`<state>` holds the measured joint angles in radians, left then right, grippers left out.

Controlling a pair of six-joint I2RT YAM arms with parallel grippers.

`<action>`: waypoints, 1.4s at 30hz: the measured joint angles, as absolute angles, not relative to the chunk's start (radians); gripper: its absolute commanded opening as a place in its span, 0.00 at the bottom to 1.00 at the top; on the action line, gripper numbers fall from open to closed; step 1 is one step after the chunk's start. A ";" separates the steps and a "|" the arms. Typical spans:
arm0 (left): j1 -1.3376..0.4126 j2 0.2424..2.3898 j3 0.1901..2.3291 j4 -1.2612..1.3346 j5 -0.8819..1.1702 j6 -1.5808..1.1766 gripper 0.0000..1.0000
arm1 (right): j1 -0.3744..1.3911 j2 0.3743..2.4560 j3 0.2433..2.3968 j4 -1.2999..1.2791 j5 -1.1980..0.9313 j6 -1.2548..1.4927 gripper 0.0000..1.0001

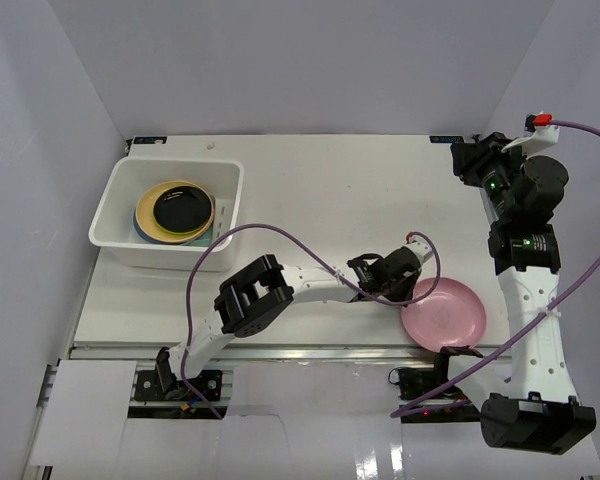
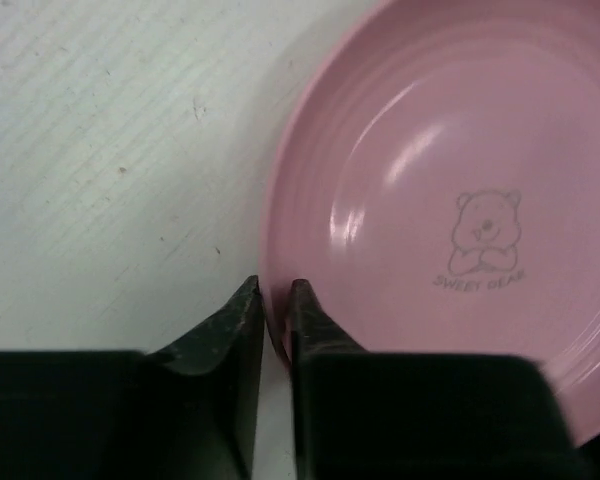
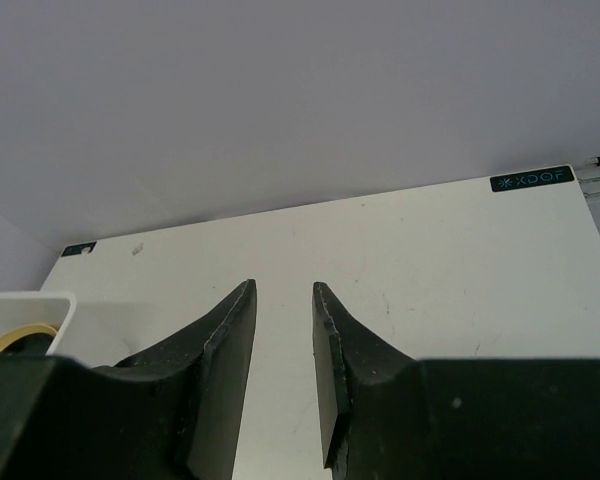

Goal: Place the plates into the plastic bin on the countertop

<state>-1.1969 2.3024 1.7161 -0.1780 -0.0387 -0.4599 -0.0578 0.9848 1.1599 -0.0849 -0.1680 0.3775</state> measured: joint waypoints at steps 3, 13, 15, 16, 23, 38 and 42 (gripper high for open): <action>-1.196 2.298 1.725 -0.157 -0.089 -0.445 0.00 | -0.058 0.988 1.156 -0.080 -0.179 0.385 0.35; -1.064 1.919 1.454 -0.193 -0.236 -0.366 0.00 | -0.058 1.039 1.155 -0.024 -0.249 0.431 0.41; -0.947 1.760 1.385 -0.189 -0.236 -0.376 0.00 | -0.058 1.053 1.147 0.003 -0.267 0.446 0.43; -0.879 1.676 1.357 -0.191 -0.241 -0.386 0.00 | -0.057 1.060 1.141 0.019 -0.280 0.456 0.43; -0.341 1.138 1.167 -0.180 -0.347 -0.501 0.00 | 0.049 1.181 1.074 0.117 -0.320 0.494 0.46; 0.113 1.211 0.944 -0.338 -0.289 -0.582 0.04 | 0.398 1.409 1.077 0.139 -0.291 0.440 0.46; 0.158 1.256 0.936 -0.331 -0.253 -0.587 0.45 | 0.404 1.421 1.077 0.149 -0.288 0.436 0.46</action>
<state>0.1577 1.2564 0.9363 -0.3313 -0.2527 -0.5873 0.4038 1.4212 1.0771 0.1493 -0.2882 0.4362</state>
